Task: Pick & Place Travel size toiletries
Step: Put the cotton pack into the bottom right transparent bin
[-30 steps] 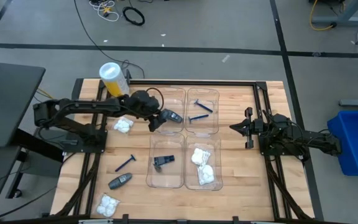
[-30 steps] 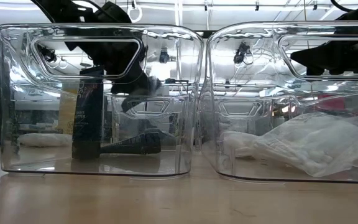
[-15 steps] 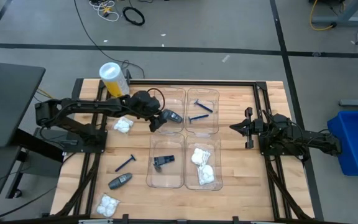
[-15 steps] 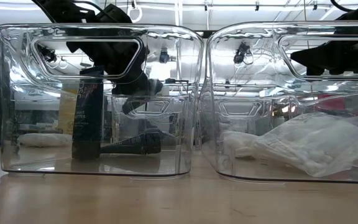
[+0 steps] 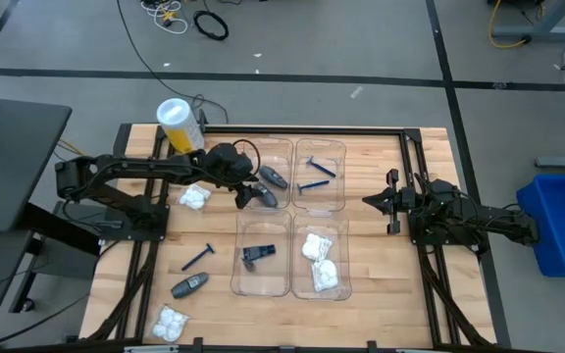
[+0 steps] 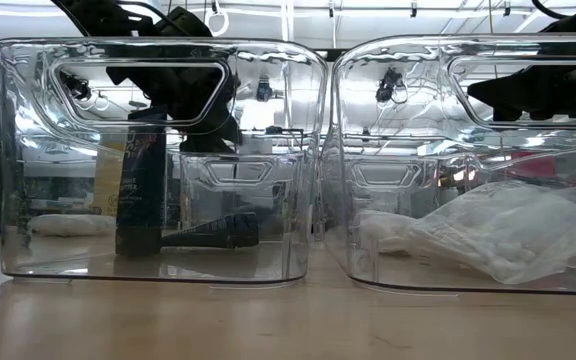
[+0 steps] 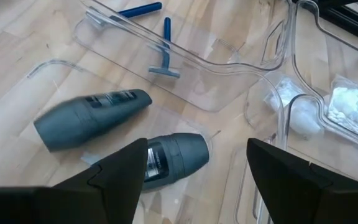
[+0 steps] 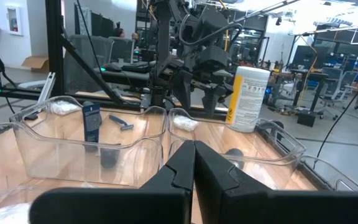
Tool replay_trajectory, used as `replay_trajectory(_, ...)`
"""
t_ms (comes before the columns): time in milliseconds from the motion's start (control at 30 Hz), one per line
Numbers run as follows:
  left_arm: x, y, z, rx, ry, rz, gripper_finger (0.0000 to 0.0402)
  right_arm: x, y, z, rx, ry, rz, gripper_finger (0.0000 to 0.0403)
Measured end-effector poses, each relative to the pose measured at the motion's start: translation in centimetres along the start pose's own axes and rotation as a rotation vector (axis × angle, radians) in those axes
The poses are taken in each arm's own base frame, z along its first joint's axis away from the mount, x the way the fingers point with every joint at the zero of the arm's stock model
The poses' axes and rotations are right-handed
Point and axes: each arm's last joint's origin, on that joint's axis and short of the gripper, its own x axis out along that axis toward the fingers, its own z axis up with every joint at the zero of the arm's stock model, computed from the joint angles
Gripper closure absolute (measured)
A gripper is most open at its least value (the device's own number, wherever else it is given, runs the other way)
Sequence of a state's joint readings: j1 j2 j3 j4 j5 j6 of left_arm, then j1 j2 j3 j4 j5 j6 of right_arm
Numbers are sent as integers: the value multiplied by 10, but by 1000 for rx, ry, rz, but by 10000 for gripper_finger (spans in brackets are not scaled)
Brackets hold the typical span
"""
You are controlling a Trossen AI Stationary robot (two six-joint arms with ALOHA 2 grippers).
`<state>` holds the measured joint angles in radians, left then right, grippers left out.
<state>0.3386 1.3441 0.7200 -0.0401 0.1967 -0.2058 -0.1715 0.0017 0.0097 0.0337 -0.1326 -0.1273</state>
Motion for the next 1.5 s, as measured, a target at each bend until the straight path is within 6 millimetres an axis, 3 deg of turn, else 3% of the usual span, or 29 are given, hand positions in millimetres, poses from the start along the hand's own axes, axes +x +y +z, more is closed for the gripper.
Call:
replay_trajectory(300,-2,-1,0,14,4,-8,122,0,0,0,0,1,0,389)
replay_trajectory(967,-59,-10,0,90,-15,77,146,0,0,0,0,0,0,389)
replay_trajectory(1500,-81,-10,-17,307,139,94,146,0,0,0,0,0,0,389)
